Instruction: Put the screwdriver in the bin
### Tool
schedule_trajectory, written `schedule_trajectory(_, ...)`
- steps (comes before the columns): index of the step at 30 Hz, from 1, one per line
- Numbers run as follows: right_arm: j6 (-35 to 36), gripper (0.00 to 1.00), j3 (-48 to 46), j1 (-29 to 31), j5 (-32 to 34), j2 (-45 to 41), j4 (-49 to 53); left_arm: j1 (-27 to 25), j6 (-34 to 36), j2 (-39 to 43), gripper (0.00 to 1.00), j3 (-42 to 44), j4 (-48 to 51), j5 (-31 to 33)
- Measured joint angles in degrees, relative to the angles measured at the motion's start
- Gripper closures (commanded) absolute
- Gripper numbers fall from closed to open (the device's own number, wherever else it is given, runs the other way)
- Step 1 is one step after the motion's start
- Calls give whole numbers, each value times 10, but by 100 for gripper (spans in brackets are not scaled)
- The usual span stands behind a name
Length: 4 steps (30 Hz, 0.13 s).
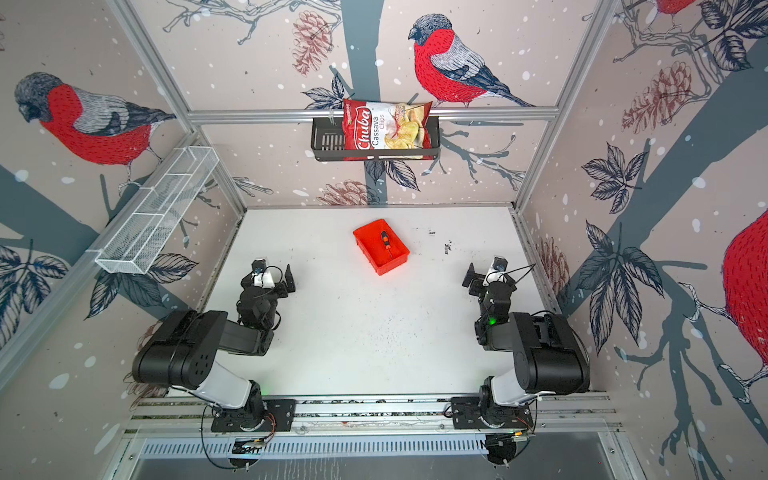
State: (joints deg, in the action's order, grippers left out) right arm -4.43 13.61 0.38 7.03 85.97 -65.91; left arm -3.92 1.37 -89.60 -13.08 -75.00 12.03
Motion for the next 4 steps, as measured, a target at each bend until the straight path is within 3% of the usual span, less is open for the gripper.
schedule_trajectory(4,0,0,0,0,0,0,0,0,0,0,2,-1,7,0)
